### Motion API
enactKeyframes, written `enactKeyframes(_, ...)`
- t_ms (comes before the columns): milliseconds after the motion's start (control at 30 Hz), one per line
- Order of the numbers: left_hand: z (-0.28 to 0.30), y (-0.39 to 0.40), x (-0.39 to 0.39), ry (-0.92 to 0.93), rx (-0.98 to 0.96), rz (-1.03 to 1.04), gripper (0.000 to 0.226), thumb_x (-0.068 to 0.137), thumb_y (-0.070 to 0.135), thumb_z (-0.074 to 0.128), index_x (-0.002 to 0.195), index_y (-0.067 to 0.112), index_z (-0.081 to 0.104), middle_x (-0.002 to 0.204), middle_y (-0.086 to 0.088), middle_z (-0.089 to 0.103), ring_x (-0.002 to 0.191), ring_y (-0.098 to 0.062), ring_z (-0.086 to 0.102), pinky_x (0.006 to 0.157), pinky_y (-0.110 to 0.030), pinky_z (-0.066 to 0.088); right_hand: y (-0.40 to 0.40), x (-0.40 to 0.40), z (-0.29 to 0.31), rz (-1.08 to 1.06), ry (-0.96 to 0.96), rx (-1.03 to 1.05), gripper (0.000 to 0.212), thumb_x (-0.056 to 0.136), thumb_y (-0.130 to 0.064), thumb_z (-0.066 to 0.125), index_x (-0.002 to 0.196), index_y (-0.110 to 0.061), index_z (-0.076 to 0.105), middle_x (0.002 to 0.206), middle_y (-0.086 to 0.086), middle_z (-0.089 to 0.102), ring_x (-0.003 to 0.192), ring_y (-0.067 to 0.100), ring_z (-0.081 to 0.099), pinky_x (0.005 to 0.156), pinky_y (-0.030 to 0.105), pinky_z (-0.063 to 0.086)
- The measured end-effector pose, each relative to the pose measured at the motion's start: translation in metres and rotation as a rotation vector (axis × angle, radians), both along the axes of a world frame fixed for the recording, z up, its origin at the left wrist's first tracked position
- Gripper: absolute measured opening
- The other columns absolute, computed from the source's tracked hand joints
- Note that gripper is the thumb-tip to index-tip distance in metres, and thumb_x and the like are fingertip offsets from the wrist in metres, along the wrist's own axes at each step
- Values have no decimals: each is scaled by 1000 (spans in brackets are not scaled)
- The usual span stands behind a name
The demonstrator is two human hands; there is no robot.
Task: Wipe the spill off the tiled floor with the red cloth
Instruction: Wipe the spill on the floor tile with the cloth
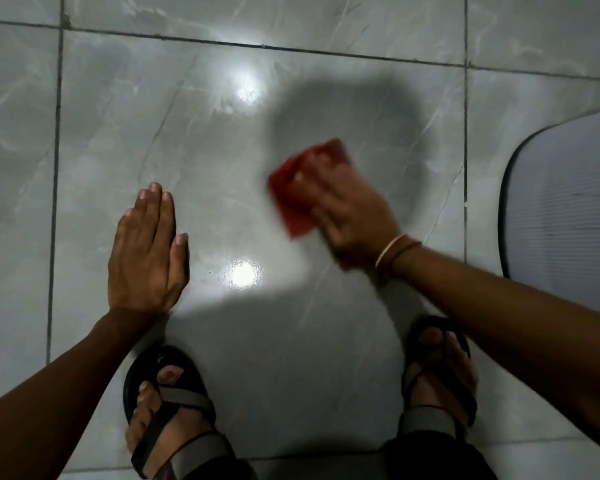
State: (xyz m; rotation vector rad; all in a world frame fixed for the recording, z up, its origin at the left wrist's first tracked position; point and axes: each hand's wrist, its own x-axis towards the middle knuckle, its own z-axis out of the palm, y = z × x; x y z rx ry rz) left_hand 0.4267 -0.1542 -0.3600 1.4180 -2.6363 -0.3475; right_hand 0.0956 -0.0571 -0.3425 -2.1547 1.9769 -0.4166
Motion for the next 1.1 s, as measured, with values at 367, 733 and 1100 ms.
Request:
enactKeyframes(367, 0, -1, -2, 7, -15, -2, 63, 108, 30, 30, 164, 3, 21, 173, -16, 19, 162, -26, 14, 132, -41, 10, 99, 81, -4, -373, 24, 104, 66, 104, -35, 46, 163, -18, 24, 172, 18, 21, 163, 31, 14, 135, 49, 16)
enactKeyframes(733, -2, -2, 2, 14, -63, 17, 62, 108, 30, 31, 163, 3, 25, 172, -16, 22, 162, -24, 16, 131, -41, 14, 12, -81, 8, -604, 12, 21, 51, 107, -17, 45, 158, -12, 38, 166, 21, 35, 156, 37, 32, 126, 56, 35)
enactKeyframes(1100, 4, 0, -1, -6, -32, 4, 61, 106, 24, 34, 161, -1, 29, 171, -17, 25, 161, -29, 21, 130, -47, 20, -52, 69, 8, 467, 85, -2, 47, 107, -24, 48, 153, -15, 48, 161, 22, 44, 152, 37, 40, 126, 54, 37)
